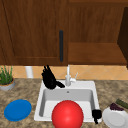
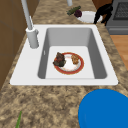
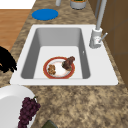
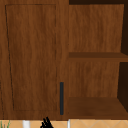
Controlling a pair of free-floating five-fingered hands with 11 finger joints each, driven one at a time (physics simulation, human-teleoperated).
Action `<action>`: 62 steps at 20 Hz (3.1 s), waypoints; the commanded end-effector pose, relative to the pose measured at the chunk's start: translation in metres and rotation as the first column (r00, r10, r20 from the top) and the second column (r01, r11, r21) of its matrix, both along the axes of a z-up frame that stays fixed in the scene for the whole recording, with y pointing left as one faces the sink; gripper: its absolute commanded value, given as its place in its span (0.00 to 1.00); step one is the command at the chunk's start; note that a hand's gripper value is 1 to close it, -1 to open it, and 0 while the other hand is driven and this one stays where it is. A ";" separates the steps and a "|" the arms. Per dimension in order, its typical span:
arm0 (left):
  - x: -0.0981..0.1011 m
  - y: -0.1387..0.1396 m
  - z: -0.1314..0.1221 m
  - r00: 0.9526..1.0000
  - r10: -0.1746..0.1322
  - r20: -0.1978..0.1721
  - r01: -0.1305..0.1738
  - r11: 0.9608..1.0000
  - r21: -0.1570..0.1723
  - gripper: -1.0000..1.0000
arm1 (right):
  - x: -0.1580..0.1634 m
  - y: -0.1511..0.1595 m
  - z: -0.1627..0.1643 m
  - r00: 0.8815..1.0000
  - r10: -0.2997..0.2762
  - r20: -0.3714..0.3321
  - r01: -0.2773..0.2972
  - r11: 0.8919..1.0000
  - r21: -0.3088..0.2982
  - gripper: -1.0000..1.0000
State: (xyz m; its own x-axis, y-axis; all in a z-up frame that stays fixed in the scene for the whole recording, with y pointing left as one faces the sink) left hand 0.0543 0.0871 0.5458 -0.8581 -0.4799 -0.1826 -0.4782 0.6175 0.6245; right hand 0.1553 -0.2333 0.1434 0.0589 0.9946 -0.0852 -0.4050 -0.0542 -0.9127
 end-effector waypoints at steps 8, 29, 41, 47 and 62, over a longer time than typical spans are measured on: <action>0.000 -0.030 0.041 0.999 0.033 0.023 -0.031 0.995 -0.093 0.00 | 0.000 0.000 0.000 1.000 0.000 0.000 0.000 1.000 0.000 0.50; 0.067 -0.071 0.096 1.000 0.007 0.021 -0.003 0.984 -0.178 0.00 | 0.000 0.000 0.000 1.000 0.000 0.000 0.000 1.000 0.000 0.50; 0.151 -0.069 0.125 1.000 -0.030 0.009 0.031 0.980 -0.196 0.00 | 0.000 0.000 0.000 1.000 0.000 0.000 0.000 1.000 0.000 0.50; 0.178 -0.061 0.126 1.000 -0.025 -0.005 0.024 0.974 -0.224 0.00 | 0.000 0.000 0.000 1.000 0.000 0.000 0.000 1.000 0.000 0.50; 0.226 -0.061 0.069 0.980 0.117 0.160 -0.089 0.981 -0.172 0.00 | 0.000 0.000 0.000 1.000 0.000 0.000 0.000 1.000 0.000 0.50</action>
